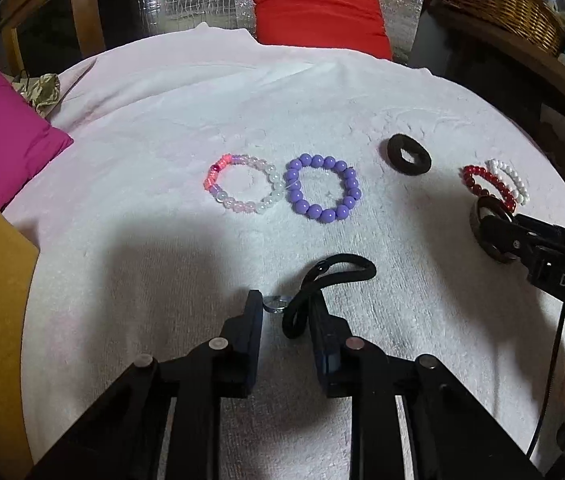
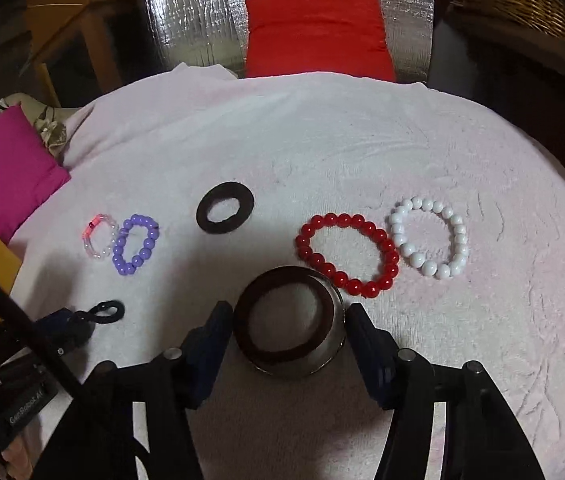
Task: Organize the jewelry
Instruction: 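Carry the hair tie with the left tool while the right tool carries the bangle to the orange box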
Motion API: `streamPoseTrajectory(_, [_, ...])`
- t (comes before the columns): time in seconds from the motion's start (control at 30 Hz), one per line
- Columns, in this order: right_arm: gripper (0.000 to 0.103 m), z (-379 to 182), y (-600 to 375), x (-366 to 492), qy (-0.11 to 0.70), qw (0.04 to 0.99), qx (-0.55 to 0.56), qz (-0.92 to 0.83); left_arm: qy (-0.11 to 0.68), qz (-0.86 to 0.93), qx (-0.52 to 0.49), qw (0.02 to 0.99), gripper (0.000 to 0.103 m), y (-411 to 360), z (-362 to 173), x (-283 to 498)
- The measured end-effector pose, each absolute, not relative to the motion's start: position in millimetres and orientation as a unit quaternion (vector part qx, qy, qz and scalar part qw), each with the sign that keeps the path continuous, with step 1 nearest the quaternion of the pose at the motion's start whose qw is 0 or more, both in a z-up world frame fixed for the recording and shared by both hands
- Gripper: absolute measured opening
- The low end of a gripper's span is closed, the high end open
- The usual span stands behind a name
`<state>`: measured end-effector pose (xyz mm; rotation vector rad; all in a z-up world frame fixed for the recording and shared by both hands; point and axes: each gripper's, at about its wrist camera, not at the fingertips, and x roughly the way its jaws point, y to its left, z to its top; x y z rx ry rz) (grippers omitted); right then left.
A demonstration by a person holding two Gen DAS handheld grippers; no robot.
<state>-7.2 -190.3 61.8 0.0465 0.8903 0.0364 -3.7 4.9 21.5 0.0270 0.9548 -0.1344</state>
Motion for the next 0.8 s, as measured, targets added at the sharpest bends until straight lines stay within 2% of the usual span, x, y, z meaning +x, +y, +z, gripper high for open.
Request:
streamPoseTrajectory(0.17, [0.061,80.8,-197.0,-19.7,0.411,0.909,0.053,0.042,0.436,-0.062,0.000,0.898,0.024,11.6,39.5,-11.5])
streamPoseTrajectory(0.47, [0.061,127.7,-174.2,-56.5,0.316,0.938,0.077,0.121,0.385,-0.020,0.002,0.923,0.024,22.7,76.0,-36.6])
streamPoseTrajectory(0.8, [0.061,138.3,-130.3,-73.5,0.297,0.936,0.084,0.168,0.328,0.077,0.002,0.942,0.024,63.9,107.3,-75.3])
